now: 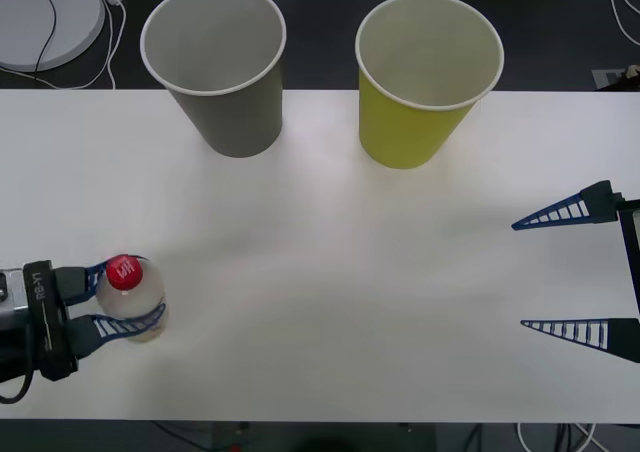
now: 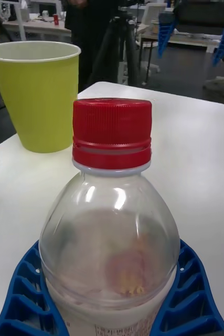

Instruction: Put the can into the green bin and the plastic bottle into the gray bin

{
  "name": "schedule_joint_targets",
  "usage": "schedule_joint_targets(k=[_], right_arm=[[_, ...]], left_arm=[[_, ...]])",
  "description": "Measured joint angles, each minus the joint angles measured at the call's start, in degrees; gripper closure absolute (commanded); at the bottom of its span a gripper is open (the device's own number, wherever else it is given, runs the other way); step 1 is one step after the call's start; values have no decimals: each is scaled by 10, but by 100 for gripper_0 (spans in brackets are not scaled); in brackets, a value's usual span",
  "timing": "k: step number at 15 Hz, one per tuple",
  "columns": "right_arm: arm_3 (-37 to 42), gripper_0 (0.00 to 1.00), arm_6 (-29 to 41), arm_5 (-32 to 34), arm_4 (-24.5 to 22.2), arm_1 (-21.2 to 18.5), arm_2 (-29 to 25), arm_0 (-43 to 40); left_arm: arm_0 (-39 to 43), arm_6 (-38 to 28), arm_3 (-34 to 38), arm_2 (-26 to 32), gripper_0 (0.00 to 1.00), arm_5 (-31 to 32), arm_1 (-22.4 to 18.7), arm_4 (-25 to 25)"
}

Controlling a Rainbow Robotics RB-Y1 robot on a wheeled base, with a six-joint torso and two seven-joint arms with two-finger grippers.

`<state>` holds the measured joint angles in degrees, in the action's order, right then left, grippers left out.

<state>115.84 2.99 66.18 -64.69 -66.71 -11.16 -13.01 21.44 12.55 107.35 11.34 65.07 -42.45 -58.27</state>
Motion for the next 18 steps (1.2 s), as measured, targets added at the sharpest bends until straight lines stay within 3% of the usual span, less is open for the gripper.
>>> schedule_joint_targets(k=[9, 18], right_arm=[[0, 0, 0, 0, 0, 0, 0, 0], [0, 0, 0, 0, 0, 0, 0, 0]], left_arm=[[25, -36, 28, 13, 100, -155, 0, 18], [30, -79, 30, 31, 100, -218, -19, 18]])
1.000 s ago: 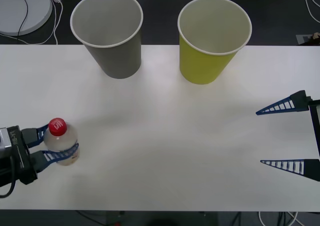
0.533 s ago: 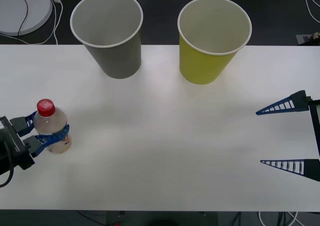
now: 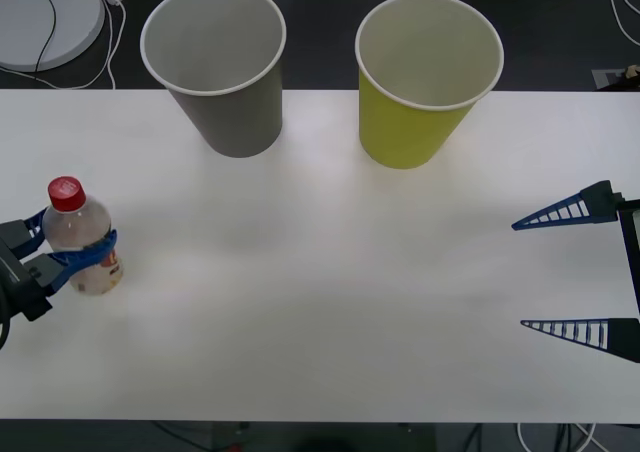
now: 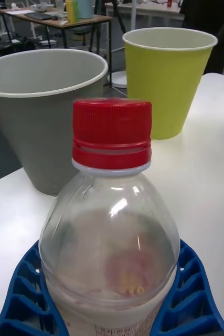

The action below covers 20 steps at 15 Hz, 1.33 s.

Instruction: Put the can into the green bin and the plastic bottle into the gray bin

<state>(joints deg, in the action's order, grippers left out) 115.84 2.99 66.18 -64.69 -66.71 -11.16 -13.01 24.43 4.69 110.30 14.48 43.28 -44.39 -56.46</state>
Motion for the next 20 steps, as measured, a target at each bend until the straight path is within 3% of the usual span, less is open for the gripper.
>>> schedule_joint_targets(k=[2, 6, 12, 20], right_arm=[[0, 0, 0, 0, 0, 0, 0, 0], [0, 0, 0, 0, 0, 0, 0, 0], [0, 0, 0, 0, 0, 0, 0, 0], [0, 0, 0, 0, 0, 0, 0, 0]], left_arm=[[0, -29, 3, 10, 100, -3, -4, -20], [3, -143, 42, 52, 100, 3, -4, -115], [0, -296, 87, 103, 100, 24, -25, -202], [-28, -439, 95, 123, 100, 24, -106, -238]])
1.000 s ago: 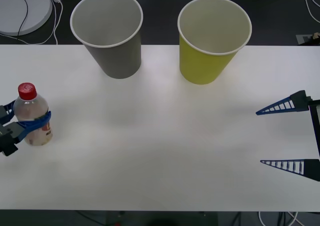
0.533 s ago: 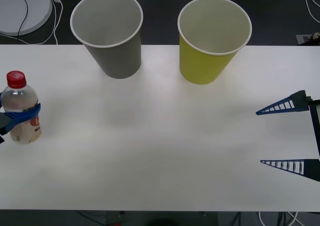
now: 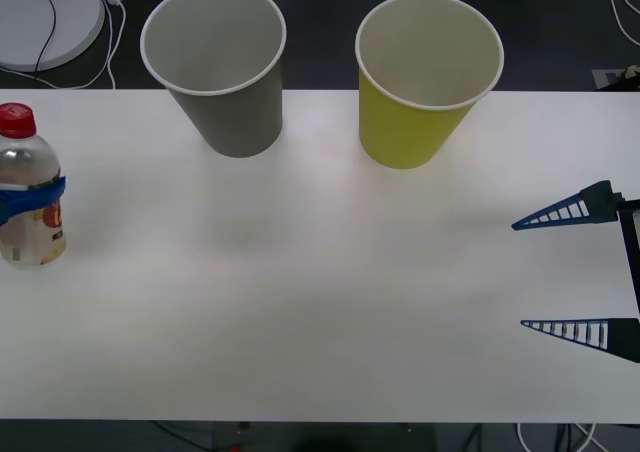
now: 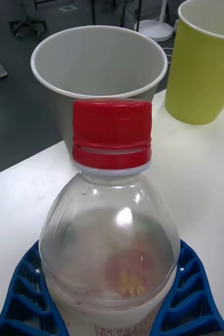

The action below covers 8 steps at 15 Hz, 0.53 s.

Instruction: Put the can into the green bin and the plastic bottle into the gray bin

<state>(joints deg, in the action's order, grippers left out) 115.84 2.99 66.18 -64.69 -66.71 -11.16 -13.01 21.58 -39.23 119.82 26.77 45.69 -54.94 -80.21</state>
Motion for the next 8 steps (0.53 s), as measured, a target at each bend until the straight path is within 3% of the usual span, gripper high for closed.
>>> schedule_joint_targets(k=[8], right_arm=[[0, 0, 0, 0, 0, 0, 0, 0]], left_arm=[[-92, -161, 0, 46, 100, 141, -35, -87]])
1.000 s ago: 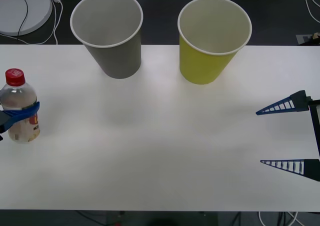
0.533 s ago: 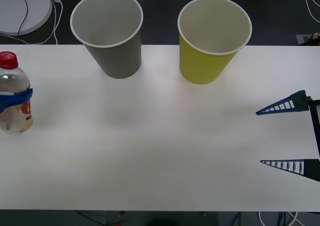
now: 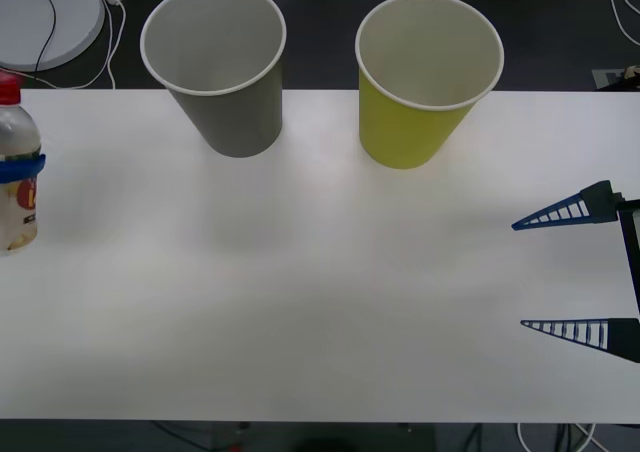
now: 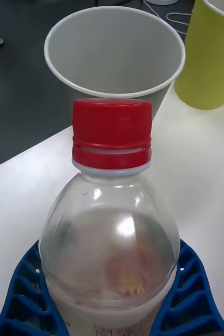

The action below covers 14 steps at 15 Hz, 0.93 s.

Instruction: Put the can into the green bin and the plastic bottle into the gray bin

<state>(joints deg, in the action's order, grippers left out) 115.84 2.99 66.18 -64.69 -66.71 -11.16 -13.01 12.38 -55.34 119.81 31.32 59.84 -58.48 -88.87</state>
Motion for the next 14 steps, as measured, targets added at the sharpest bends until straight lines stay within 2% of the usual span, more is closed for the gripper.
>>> schedule_joint_targets(k=[5, 8, 14], right_arm=[[0, 0, 0, 0, 0, 0, 0, 0], [0, 0, 0, 0, 0, 0, 0, 0], [0, 0, 0, 0, 0, 0, 0, 0]], left_arm=[[-71, -81, -13, -17, 100, 54, -42, -26], [-124, -85, -55, -48, 100, 76, -66, -29], [-209, -85, -121, -127, 100, 78, -123, -23]])
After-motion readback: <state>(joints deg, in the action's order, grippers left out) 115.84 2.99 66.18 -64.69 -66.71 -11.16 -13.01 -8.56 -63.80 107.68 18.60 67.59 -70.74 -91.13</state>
